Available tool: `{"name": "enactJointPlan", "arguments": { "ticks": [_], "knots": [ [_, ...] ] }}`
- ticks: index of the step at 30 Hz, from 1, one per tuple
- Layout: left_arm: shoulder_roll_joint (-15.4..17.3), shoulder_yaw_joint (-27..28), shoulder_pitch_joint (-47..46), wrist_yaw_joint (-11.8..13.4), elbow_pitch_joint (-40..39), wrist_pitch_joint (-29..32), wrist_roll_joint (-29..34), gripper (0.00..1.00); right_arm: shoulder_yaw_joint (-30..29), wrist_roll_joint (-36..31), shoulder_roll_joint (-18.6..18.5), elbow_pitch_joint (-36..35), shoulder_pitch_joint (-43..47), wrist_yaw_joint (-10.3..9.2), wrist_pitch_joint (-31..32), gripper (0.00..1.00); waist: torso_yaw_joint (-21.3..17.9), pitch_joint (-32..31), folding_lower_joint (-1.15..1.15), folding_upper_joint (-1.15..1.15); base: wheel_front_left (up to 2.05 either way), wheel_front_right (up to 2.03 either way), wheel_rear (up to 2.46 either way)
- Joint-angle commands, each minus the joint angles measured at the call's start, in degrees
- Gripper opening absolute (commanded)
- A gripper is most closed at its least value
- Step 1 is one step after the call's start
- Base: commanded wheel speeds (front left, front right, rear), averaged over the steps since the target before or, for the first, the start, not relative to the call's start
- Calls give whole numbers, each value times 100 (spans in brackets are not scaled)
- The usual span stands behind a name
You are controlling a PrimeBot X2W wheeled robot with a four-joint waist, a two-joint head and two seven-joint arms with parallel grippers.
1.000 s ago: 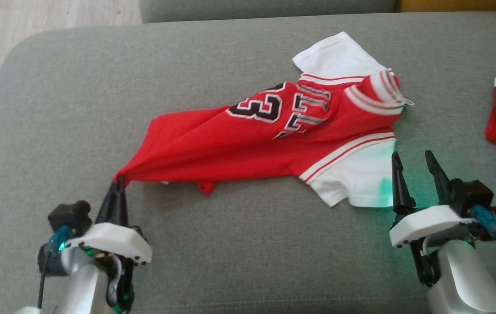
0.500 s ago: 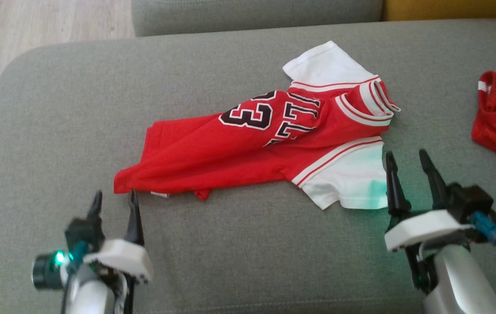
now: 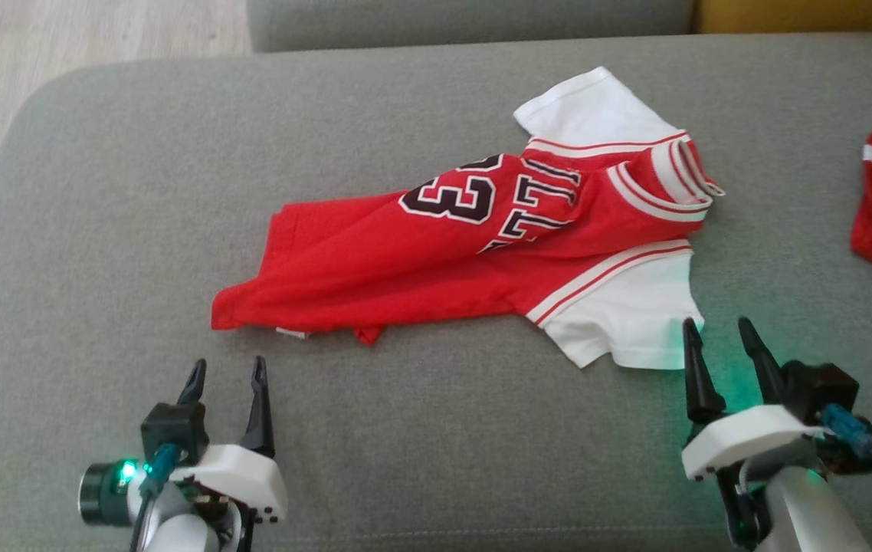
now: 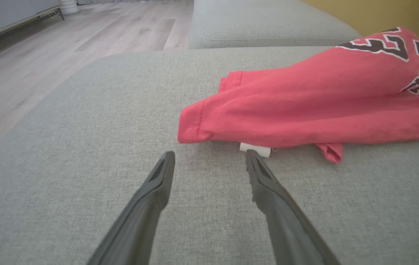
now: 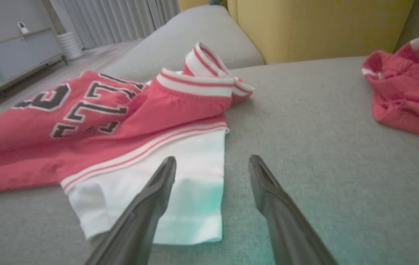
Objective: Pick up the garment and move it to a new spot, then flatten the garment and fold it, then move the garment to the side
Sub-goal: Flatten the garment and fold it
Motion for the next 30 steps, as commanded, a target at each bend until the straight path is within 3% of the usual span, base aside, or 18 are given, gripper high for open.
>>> {"name": "enactJointPlan", "arguments": {
  "ticks": [1,11,12,13,14,22,30],
  "knots": [
    [25,128,-271,3,-151,-35,-11,100,87,-43,-24,-58,-231,37,-78,100,57,68,0,0,0,0,0],
    [22,-36,-365,-15,-163,-35,-146,100,-73,-460,-24,963,-421,37,-76,100,210,237,0,0,0,0,0],
    [22,-39,-371,-14,-162,-35,-153,100,-71,-468,-24,1135,-450,37,-68,78,214,243,0,0,0,0,0],
    [22,-44,-376,-13,-161,-35,-159,100,-58,-463,-24,1290,-490,37,-67,22,218,250,0,0,0,0,0],
    [22,-47,-383,-12,-161,-35,-166,100,-35,-491,-24,1443,-529,37,-51,0,222,256,0,0,0,0,0],
    [22,-57,-400,-18,-147,-35,-269,100,-314,-465,-24,1883,-727,37,-72,0,174,230,0,0,0,0,0],
    [22,-409,-325,-154,-68,-35,-364,100,-1143,-880,-24,1168,-570,37,-77,0,47,151,0,0,0,0,0]
  ]
}}
